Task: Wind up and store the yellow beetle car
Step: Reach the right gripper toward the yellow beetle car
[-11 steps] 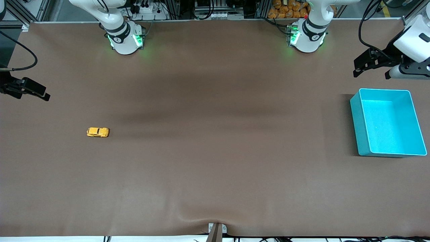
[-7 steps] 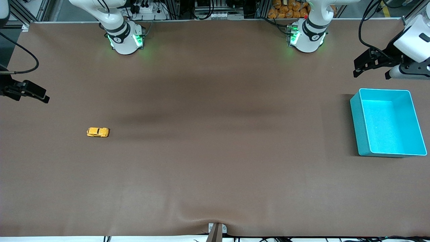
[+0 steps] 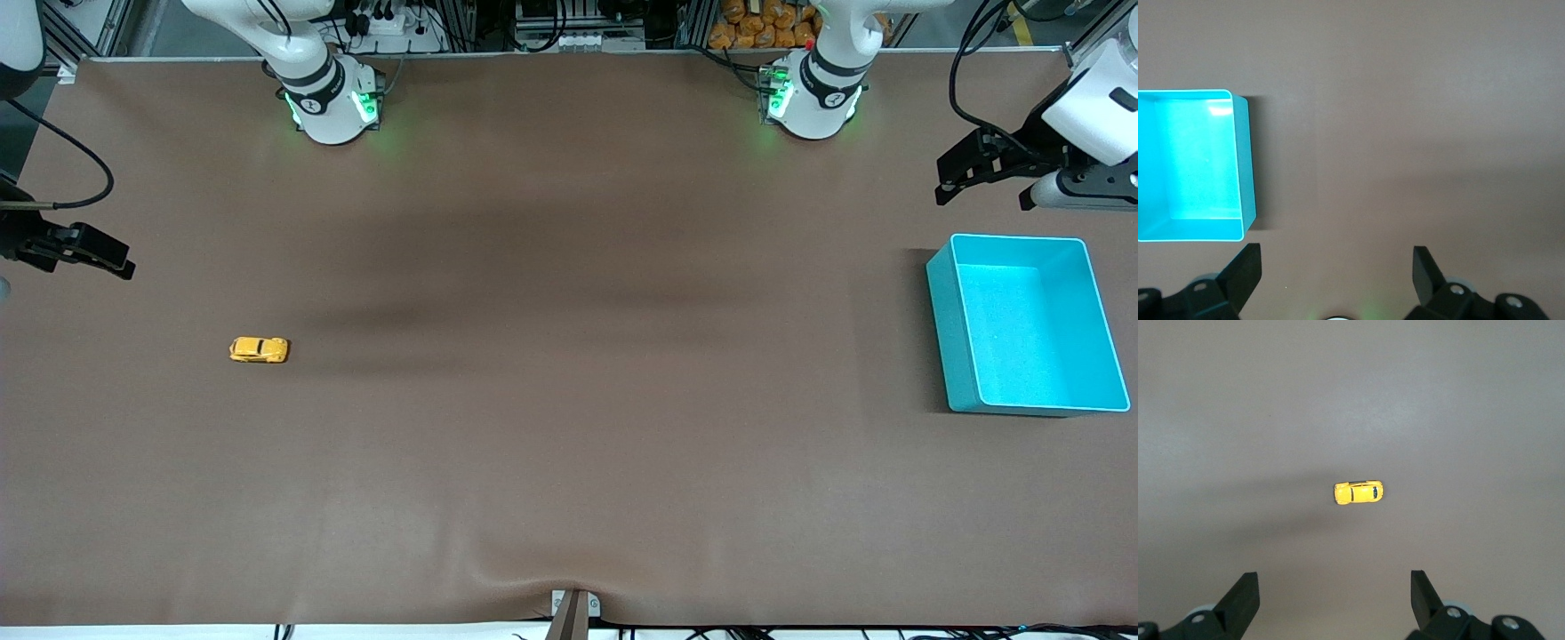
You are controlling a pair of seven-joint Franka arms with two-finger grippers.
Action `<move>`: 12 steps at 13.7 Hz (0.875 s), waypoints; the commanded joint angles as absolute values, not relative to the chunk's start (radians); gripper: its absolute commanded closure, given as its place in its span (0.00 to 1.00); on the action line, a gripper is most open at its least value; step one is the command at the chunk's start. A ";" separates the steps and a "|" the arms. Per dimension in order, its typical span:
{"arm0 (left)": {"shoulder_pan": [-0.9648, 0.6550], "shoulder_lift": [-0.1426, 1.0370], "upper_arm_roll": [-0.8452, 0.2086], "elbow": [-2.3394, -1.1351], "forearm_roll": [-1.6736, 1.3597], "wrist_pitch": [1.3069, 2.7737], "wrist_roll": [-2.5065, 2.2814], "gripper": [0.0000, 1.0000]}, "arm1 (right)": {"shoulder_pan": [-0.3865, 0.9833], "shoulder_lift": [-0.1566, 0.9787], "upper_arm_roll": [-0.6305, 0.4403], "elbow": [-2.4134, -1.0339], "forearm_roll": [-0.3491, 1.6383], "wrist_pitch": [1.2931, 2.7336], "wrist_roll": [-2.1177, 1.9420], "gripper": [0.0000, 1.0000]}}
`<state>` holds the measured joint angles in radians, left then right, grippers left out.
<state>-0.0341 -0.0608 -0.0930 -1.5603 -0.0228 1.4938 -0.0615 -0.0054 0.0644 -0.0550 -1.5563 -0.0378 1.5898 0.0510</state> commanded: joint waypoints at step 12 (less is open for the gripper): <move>-0.031 -0.049 -0.095 -1.548 0.000 1.509 -0.070 0.00 | -0.043 0.232 -0.054 -1.643 -0.051 1.712 0.564 0.00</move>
